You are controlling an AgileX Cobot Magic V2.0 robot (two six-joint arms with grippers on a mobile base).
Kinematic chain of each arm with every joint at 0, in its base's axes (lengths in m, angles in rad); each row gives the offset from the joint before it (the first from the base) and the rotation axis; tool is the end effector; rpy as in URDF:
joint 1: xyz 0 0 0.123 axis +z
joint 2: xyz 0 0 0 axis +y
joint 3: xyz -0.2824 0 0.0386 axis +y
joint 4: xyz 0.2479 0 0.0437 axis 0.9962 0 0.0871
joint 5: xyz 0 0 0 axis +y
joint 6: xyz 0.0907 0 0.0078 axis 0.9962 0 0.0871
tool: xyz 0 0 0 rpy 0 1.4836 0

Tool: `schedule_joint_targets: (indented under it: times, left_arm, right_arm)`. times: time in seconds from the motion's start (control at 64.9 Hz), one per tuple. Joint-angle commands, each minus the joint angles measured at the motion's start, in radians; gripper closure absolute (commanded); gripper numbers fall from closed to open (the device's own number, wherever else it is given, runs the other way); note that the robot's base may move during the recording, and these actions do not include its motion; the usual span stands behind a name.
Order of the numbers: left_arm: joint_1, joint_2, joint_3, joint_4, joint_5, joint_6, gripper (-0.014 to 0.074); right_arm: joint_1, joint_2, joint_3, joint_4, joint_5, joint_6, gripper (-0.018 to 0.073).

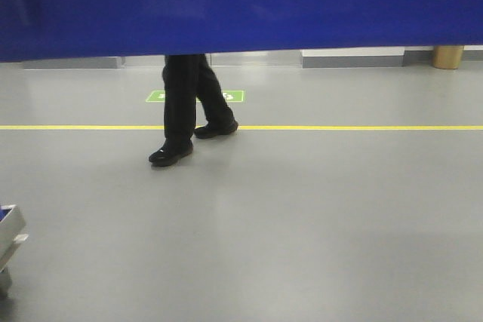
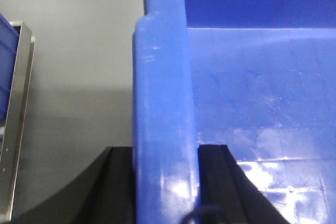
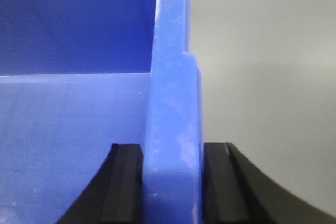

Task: Move blue bin to conveyor side
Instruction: 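Carry the blue bin with both grippers while driving toward the red-framed table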

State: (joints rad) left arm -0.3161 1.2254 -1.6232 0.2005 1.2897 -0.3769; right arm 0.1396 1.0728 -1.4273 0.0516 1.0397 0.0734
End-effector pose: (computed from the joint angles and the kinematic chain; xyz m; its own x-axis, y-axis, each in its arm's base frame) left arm 0.2093 -0.0501 0.4740 -0.7028 -0.0956 -0.7049 -0.0455 0.9949 -0.0895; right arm 0.1890 0.0307 0.4653 -0.5717 0.0199 -0.8202 -0.1192 0.9871 0.1071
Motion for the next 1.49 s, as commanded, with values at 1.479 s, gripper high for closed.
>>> schedule_joint_targets:
  times: [1.479]
  left_arm:
    - [-0.004, -0.022, -0.014, 0.093, -0.069, 0.003, 0.0615]
  right_arm:
    - [-0.005, -0.018, -0.016, -0.03, -0.149, -0.014, 0.0648]
